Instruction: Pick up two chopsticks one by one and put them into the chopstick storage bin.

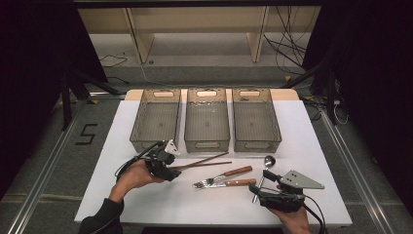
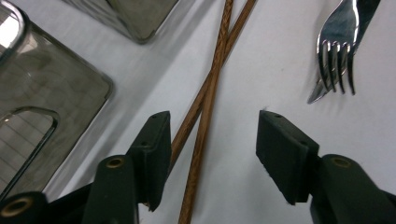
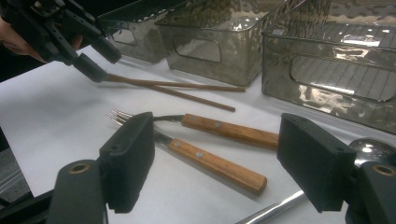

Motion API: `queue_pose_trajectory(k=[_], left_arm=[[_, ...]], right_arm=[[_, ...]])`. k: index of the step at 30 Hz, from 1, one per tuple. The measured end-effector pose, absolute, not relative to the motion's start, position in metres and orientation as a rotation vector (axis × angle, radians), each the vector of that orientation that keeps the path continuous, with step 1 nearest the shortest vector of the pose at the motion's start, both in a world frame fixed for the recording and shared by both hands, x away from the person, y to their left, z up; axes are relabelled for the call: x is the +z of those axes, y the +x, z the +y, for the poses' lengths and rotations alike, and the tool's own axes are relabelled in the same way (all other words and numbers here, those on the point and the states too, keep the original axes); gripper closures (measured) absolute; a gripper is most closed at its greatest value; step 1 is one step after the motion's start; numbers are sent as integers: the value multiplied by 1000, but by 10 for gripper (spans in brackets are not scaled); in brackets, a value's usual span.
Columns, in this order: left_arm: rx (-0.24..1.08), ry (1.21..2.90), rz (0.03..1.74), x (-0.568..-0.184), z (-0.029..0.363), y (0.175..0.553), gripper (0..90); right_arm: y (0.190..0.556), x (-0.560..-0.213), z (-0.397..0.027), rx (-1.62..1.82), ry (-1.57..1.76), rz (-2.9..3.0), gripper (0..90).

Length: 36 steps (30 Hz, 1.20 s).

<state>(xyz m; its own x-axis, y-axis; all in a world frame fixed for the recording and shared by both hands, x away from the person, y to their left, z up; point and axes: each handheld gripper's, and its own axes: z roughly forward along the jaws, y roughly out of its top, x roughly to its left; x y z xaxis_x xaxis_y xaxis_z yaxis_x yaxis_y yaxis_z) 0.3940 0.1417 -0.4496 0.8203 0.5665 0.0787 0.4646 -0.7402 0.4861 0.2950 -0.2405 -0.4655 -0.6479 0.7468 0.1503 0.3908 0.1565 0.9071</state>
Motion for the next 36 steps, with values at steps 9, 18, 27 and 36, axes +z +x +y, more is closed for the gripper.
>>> queue_pose_trajectory(k=[9,18,27,36], left_arm=[[265,2614,728,-460,143,401,574],[253,2671,639,-469,140,401,676],[234,2687,611,-470,137,400,816],[231,2663,602,-469,140,399,835]], right_arm=[[295,-466,-240,1490,1092,2112,290],[296,-466,-239,1493,1098,2118,295],[296,-466,-239,1493,1102,2119,299],[296,-467,-239,1491,1102,2120,299]])
